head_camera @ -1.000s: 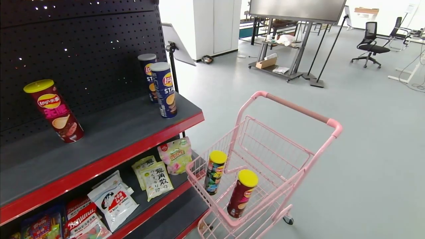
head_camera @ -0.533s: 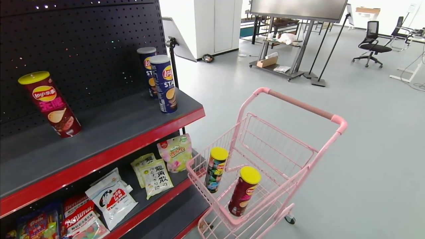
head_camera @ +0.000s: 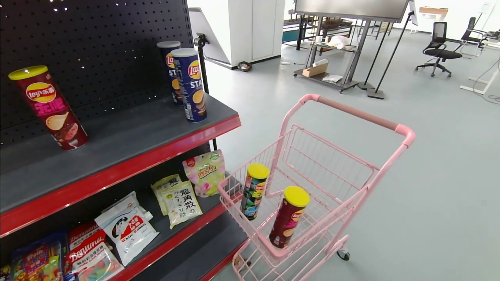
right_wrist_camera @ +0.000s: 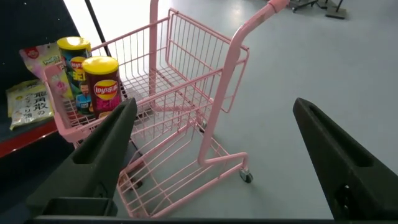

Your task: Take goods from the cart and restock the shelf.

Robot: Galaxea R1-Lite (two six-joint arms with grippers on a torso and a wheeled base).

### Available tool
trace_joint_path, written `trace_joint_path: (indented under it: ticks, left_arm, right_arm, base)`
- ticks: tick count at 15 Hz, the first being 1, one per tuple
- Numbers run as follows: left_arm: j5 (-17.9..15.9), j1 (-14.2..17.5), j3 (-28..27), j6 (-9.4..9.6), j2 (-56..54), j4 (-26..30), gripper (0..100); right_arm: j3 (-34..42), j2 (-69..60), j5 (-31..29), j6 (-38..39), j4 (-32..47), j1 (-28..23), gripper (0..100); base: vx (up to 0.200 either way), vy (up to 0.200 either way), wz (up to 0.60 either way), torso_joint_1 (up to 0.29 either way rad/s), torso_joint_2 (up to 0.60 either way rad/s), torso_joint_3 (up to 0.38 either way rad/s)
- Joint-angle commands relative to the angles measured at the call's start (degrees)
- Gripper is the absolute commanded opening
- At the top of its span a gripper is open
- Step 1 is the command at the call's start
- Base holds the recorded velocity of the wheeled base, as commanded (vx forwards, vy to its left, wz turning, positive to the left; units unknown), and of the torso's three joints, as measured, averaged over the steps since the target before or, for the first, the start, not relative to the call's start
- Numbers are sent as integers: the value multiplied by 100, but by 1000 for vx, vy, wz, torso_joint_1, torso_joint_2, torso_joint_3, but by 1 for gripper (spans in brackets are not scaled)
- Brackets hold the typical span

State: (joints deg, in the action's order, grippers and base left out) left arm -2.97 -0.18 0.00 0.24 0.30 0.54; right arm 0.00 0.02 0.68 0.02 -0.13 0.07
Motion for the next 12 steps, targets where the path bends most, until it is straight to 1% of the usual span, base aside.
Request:
trace_joint_path:
  ticks: [1, 8, 12]
  left_arm:
    - [-1, 1, 0, 2, 5, -1, 100]
    - [-1, 1, 0, 2, 5, -1, 100]
    - [-1, 1, 0, 2, 5, -1, 100]
  right_arm:
    - [0, 6, 2, -2, -4, 1, 100]
    - [0, 6, 2, -11, -4, 1, 100]
    - [-9, -2, 37, -46, -31, 10, 100]
  base:
    - [0, 0, 0, -144, 393, 246]
    - [0, 0, 0, -176, 508, 324]
    - [0, 0, 0, -43, 116, 78]
